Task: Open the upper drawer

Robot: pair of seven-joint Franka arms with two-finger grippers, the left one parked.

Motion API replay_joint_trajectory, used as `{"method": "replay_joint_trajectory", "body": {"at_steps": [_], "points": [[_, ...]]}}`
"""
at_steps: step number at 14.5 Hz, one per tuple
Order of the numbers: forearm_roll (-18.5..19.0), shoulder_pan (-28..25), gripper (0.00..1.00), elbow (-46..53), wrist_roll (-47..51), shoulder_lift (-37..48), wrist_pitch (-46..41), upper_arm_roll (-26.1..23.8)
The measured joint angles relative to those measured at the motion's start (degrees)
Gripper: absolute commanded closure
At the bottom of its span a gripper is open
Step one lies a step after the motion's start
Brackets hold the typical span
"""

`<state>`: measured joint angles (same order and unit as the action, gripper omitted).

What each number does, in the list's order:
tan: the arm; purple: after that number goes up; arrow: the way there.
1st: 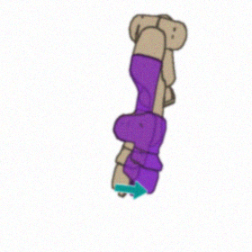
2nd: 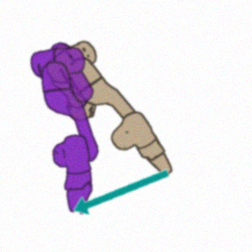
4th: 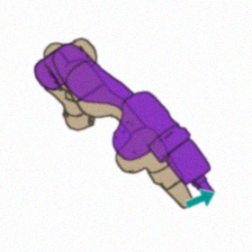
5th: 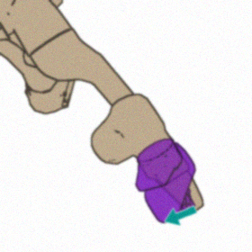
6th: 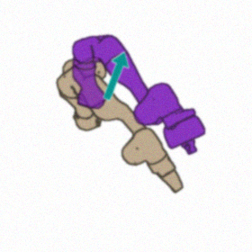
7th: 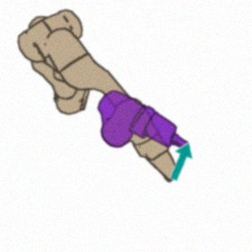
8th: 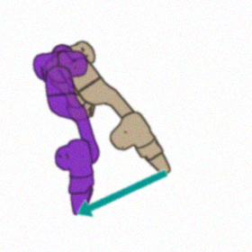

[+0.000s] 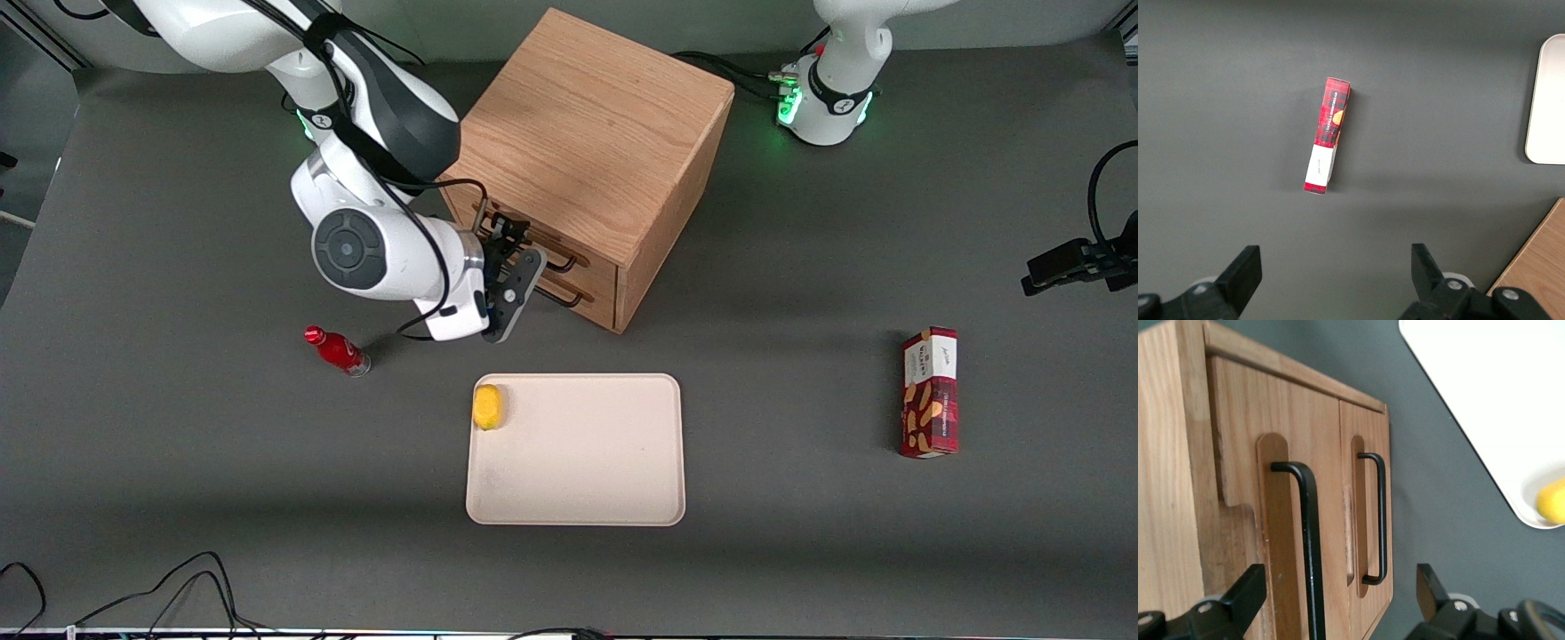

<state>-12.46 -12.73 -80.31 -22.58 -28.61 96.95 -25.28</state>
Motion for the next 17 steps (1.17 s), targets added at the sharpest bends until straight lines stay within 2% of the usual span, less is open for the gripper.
{"method": "replay_joint_trajectory", "body": {"at_steps": [11,17], "points": [[0.78,0.41,0.0,-8.26,-4.0,3.6,4.21,-1.18],[0.81,0.63,0.0,-9.52,-4.6,4.18,5.45,-1.18]]}}
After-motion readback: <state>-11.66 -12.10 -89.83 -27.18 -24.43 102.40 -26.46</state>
